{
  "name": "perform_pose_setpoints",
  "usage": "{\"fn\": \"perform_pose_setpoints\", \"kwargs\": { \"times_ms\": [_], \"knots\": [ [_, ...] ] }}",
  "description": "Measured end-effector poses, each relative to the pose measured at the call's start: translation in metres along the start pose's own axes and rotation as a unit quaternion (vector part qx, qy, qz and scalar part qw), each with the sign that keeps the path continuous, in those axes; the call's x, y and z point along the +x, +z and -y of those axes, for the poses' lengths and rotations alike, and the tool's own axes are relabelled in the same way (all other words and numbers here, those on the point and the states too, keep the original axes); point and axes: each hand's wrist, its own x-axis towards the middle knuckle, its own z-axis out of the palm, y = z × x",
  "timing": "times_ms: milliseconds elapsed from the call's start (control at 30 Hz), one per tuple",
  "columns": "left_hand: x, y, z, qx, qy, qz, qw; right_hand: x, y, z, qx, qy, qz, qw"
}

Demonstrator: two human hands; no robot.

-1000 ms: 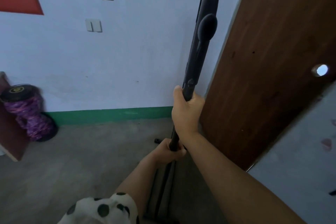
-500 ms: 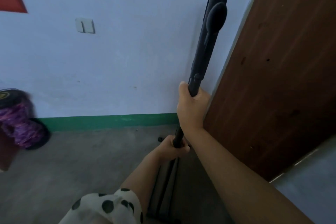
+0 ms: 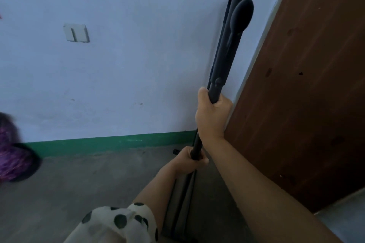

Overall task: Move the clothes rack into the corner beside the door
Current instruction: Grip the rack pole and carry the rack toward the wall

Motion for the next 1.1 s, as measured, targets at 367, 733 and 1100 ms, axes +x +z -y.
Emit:
{"fn": "perform_pose_setpoints", "kwargs": {
  "times_ms": [367,733,1100],
  "knots": [
    [0.025,-0.026,-0.008,0.036,-0.017,-0.005,0.999,0.032,0.019,-0.025,0.032,0.018,0.051,0.998],
    [0.019,-0.05,-0.013,0.038,-0.073,-0.041,0.996,0.063,0.023,-0.027,0.097,0.14,0.389,0.905],
    [0.006,-0.068,-0.005,-0.009,-0.06,-0.24,0.969,0.045,0.071,-0.039,0.087,0.137,0.302,0.94]
  ]
}}
